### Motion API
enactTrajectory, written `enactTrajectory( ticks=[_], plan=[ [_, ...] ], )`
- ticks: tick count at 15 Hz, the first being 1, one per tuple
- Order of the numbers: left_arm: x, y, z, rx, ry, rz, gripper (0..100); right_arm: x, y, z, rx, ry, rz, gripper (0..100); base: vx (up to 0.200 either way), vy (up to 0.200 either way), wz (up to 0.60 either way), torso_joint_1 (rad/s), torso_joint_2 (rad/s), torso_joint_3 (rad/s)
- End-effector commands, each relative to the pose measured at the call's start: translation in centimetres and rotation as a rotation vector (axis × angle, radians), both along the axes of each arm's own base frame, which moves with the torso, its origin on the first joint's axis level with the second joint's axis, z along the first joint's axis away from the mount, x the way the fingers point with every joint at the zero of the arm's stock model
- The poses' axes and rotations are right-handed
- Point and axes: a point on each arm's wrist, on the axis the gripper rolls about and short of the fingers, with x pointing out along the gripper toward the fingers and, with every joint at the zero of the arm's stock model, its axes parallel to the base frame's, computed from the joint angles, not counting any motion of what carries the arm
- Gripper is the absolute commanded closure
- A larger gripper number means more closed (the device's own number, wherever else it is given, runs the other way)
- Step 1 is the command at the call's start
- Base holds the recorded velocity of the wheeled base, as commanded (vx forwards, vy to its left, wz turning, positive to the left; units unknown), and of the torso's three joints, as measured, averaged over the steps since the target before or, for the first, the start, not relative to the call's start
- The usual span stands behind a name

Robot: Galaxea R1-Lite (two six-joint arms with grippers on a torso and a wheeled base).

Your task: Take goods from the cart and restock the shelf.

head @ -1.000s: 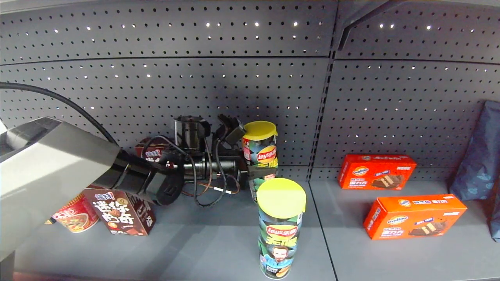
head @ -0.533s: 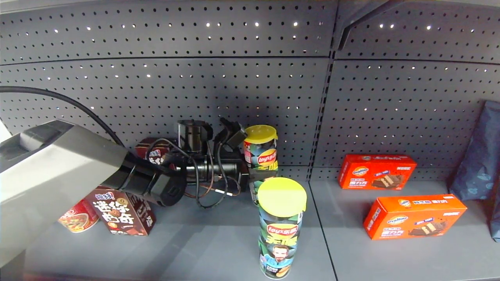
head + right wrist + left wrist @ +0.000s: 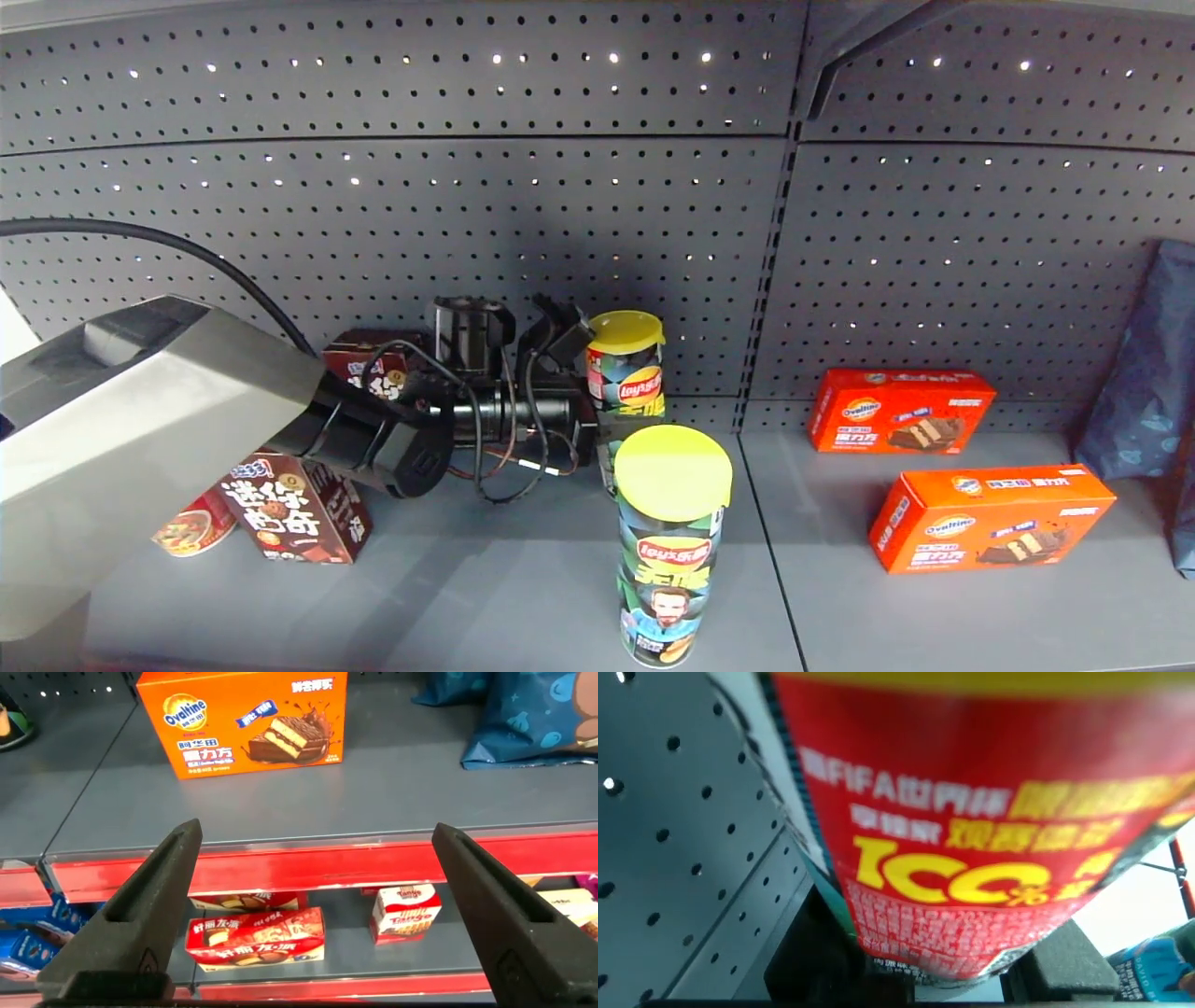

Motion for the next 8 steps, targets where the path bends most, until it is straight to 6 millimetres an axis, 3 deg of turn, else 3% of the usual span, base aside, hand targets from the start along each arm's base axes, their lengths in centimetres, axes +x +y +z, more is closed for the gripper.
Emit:
enactTrajectory(
  ticks=[1,5,6,8],
  plan=[
    [0.04,-0.08,-0.32,0.003,0.006,-0.002,100,0.03,0.01,0.01,0.0,0.004,0.0,0,0.0,0.0,0.0,0.0,0.0,0.0],
    [0.18,-0.21,-1.21,0.02,-0.003,-0.009,100,0.03,0.01,0.01,0.0,0.004,0.0,0,0.0,0.0,0.0,0.0,0.0,0.0],
    [0.18,-0.21,-1.21,0.02,-0.003,-0.009,0,0.03,0.01,0.01,0.0,0.004,-0.001,0,0.0,0.0,0.0,0.0,0.0,0.0],
    [0.17,-0.2,-1.25,0.021,-0.001,-0.008,0,0.03,0.01,0.01,0.0,0.004,0.0,0,0.0,0.0,0.0,0.0,0.0,0.0]
  ],
)
